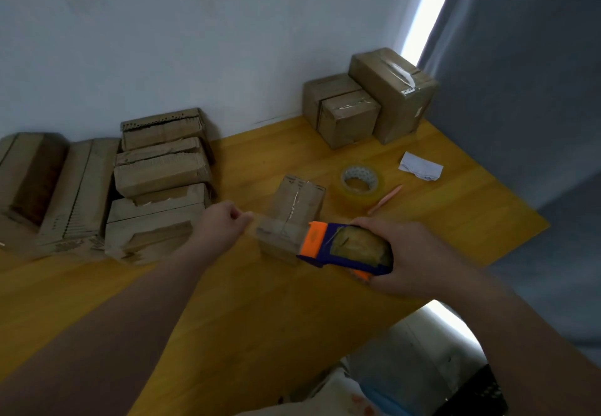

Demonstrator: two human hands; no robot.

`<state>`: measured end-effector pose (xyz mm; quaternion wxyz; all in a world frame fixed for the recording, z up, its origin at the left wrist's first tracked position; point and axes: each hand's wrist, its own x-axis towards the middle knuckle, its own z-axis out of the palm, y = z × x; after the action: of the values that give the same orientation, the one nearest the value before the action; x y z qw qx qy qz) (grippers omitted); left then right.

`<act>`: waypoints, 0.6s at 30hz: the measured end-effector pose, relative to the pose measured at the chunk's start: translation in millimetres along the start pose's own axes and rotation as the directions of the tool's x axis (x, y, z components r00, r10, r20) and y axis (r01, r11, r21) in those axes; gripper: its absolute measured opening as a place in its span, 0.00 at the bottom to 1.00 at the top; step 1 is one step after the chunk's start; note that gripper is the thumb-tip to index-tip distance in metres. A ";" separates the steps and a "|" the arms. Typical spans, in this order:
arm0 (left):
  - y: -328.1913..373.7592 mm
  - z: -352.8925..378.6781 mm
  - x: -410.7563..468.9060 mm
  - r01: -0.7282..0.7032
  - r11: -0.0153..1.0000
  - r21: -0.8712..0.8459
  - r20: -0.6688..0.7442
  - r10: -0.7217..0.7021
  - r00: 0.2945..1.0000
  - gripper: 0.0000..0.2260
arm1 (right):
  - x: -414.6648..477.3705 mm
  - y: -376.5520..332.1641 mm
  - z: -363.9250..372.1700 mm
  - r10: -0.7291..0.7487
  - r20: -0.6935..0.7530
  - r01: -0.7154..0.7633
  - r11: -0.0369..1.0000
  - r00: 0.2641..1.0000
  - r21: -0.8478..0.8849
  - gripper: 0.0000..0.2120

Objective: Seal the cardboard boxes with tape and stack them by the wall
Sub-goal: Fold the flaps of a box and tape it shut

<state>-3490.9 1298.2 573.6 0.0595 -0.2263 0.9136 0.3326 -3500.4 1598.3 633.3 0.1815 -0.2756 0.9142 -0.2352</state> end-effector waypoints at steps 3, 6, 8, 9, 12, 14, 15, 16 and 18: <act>-9.1 9.9 3.8 -0.022 0.998 0.055 -0.045 0.025 0.999 0.11 | 4.7 4.8 12.2 -0.013 -0.009 0.014 1.000 1.000 0.020 0.39; -11.1 15.3 6.8 -0.042 0.996 0.079 -0.074 0.048 0.996 0.12 | 9.3 9.5 23.9 -0.032 -0.030 0.032 0.999 0.999 0.000 0.39; -12.9 17.6 9.1 -0.051 0.992 0.117 -0.089 0.062 0.994 0.12 | 12.7 12.9 29.0 -0.022 -0.033 0.022 1.000 0.999 0.001 0.39; -13.5 19.1 9.9 -0.053 0.990 0.132 -0.086 0.065 0.994 0.12 | 14.4 14.4 31.2 -0.013 -0.029 0.013 1.000 0.999 0.001 0.39; -16.7 26.6 12.9 -0.037 0.991 0.126 -0.038 0.043 0.998 0.12 | 19.5 19.2 40.2 0.019 -0.004 -0.019 0.998 1.000 -0.056 0.41; -17.7 31.0 14.5 -0.009 0.994 0.112 0.017 0.007 1.000 0.12 | 21.6 22.2 44.6 0.048 0.010 -0.047 0.996 0.999 -0.073 0.41; -17.6 32.5 15.0 0.007 0.995 0.102 0.048 -0.012 0.999 0.12 | 21.9 23.0 45.0 0.061 0.011 -0.060 0.996 0.998 -0.072 0.41; -17.5 34.0 16.1 0.019 0.996 0.085 0.080 -0.025 0.996 0.12 | 22.6 23.6 45.0 0.069 0.009 -0.068 0.995 0.998 -0.076 0.42; -16.8 34.8 17.9 0.054 0.998 0.036 0.151 -0.059 0.987 0.12 | 23.7 24.1 44.8 0.064 -0.001 -0.064 0.994 0.998 -0.086 0.41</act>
<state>-3500.7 1302.2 532.4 0.1417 -0.2254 0.9047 0.3325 -3508.3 1587.2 578.8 0.1776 -0.2540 0.9317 -0.1894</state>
